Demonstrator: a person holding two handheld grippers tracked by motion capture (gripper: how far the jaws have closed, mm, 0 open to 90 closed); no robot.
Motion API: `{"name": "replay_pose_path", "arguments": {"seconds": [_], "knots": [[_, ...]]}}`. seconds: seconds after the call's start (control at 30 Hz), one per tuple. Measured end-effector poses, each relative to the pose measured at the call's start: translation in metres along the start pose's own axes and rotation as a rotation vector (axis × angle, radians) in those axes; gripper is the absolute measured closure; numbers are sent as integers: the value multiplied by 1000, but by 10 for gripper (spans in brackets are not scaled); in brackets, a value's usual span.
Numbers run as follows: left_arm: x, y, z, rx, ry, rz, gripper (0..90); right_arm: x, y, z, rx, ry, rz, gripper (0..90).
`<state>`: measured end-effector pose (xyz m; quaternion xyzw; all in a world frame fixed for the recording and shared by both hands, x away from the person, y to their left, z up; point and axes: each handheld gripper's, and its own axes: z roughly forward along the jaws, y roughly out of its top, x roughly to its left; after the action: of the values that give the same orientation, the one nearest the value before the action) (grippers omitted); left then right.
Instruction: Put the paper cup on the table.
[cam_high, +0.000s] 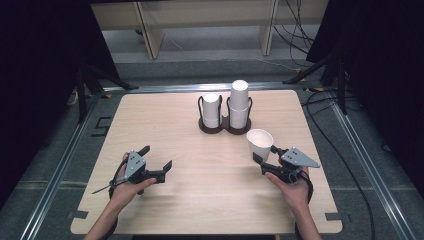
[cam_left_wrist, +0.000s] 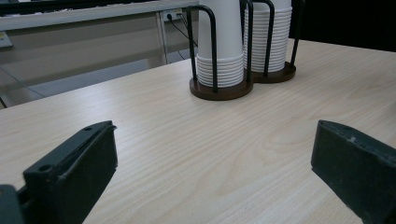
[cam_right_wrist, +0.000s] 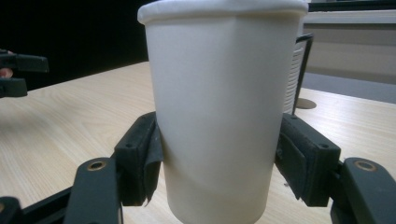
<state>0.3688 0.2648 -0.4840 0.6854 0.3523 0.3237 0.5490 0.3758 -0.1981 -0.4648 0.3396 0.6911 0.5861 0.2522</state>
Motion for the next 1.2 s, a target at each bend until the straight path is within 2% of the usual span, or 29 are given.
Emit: {"name": "replay_pose_path", "arguments": {"seconds": [0.03,0.07,0.1,0.13,0.2,0.23,0.37,0.4,0.43,0.5,0.53,0.57,0.6,0.63,0.67,0.7,0.73,0.77,0.8,0.83,0.9,0.93,0.97,1.03,1.07,1.1,1.13,1.17,1.2], "knots": [[-1,0,0,7,2,0,0,0,-1,-1,-8,-1,22,359],[-1,-1,0,3,0,4,1,-2,0,-3,1,-3,20,359],[-2,-2,1,0,1,3,0,-4,-1,-4,-15,-4,7,359],[-3,-2,-1,19,9,6,1,-4,-2,-5,-21,8,43,359],[-4,-2,2,-5,10,6,0,-8,-1,-10,-21,-27,10,359],[-5,-2,2,10,18,7,0,-7,-2,-11,-19,-17,46,359],[-4,-3,3,9,21,2,1,-12,-2,-17,-38,-27,34,359],[-3,-5,4,-7,16,-4,1,-12,-2,-20,-35,-30,39,359],[-3,-6,3,-5,12,-5,1,-12,-2,-22,-18,-41,45,358],[-2,-6,0,12,18,-6,1,-14,-2,-27,-18,-62,39,359],[-2,-6,0,5,19,-7,1,-15,-2,-28,-27,-57,42,358],[-1,-5,0,-6,14,-4,1,-17,-3,-31,-25,-71,30,358],[-2,-4,-3,10,22,-6,1,-18,-2,-34,-6,-85,34,358],[-1,-5,-1,-16,14,-6,1,-20,-4,-34,-43,-57,54,358],[-1,-5,-2,-10,17,0,1,-20,-4,-40,-1,-103,43,358],[-1,-4,-4,8,21,3,1,-23,-4,-42,-17,-111,14,358],[-1,-5,-2,-15,13,2,1,-24,-5,-47,0,-125,10,358],[-1,-5,-2,-10,12,6,1,-24,-6,-49,-22,-98,36,357],[-2,-5,-3,12,18,7,1,-24,-7,-54,9,-134,26,358],[-2,-5,-3,12,17,5,1,-25,-8,-53,-12,-114,42,358],[-2,-5,1,-12,10,4,1,-26,-11,-63,20,-149,12,358],[-2,-5,2,-14,6,5,1,-26,-12,-64,14,-135,19,358],[-3,-5,1,-2,8,5,1,-26,-13,-68,28,-151,20,358],[-3,-4,2,11,8,5,1,-25,-16,-74,50,-153,46,357],[-3,-5,5,-13,3,4,1,-25,-17,-77,60,-154,44,357],[-3,-5,6,-14,-3,5,1,-27,-18,-79,53,-170,13,357],[-3,-4,5,12,0,10,1,-27,-19,-81,69,-171,32,358],[-4,-5,8,-11,-6,8,1,-27,-21,-82,63,-159,44,357],[-4,-4,7,9,-6,13,1,-27,-21,-86,98,-169,55,358]]}}
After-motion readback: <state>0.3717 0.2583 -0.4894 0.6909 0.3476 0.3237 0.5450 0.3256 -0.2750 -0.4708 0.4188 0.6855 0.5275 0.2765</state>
